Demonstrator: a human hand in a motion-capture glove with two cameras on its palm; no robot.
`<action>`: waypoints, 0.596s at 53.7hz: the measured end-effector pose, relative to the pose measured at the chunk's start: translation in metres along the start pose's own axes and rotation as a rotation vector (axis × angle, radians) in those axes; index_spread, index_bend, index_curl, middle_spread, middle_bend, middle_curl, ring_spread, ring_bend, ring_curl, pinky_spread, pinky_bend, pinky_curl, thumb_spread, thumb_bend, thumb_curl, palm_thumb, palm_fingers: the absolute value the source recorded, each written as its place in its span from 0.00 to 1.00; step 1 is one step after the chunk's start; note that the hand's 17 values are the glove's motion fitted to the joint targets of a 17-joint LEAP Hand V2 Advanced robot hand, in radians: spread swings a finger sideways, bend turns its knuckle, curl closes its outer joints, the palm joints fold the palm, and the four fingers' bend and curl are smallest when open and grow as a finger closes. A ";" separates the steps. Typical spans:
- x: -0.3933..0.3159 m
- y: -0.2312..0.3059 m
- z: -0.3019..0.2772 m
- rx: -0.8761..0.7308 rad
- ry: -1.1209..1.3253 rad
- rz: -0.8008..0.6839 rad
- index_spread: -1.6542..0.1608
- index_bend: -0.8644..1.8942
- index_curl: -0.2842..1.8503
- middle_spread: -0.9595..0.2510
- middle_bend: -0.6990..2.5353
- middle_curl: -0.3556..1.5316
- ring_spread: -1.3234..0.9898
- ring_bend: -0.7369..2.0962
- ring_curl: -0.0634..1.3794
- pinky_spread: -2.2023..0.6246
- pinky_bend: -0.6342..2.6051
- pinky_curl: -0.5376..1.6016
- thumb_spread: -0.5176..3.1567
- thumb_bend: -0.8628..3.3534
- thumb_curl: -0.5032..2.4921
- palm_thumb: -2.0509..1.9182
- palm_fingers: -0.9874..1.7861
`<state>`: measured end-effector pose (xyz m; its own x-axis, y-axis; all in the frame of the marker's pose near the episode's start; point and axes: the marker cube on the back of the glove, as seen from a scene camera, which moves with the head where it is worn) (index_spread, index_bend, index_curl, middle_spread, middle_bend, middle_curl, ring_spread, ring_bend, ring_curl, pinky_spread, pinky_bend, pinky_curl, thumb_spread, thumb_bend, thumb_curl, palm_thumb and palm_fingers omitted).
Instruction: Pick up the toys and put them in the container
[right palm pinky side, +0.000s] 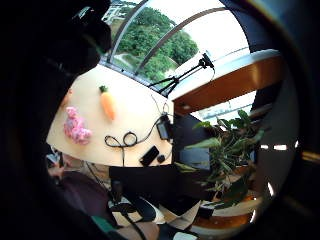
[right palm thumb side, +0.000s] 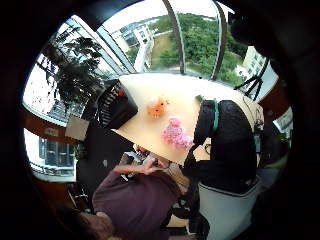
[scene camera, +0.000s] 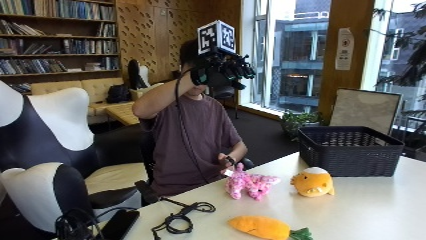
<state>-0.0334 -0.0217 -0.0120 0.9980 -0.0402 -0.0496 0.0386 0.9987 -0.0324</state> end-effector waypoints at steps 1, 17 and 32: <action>-0.001 -0.001 0.000 -0.001 0.002 0.001 0.80 0.37 0.20 0.76 0.29 0.30 0.49 0.48 0.19 0.75 0.42 0.38 0.57 0.26 0.23 0.54 0.46; 0.007 -0.019 0.010 -0.032 0.001 0.025 0.79 0.38 0.23 0.76 0.30 0.33 0.49 0.50 0.21 0.75 0.43 0.40 0.58 0.26 0.25 0.54 0.44; 0.023 -0.036 0.024 -0.062 -0.005 0.061 0.79 0.38 0.26 0.76 0.30 0.36 0.49 0.51 0.22 0.75 0.44 0.41 0.58 0.27 0.27 0.53 0.43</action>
<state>-0.0110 -0.0576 0.0121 0.9986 0.0213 -0.0482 -0.0256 0.9955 -0.0916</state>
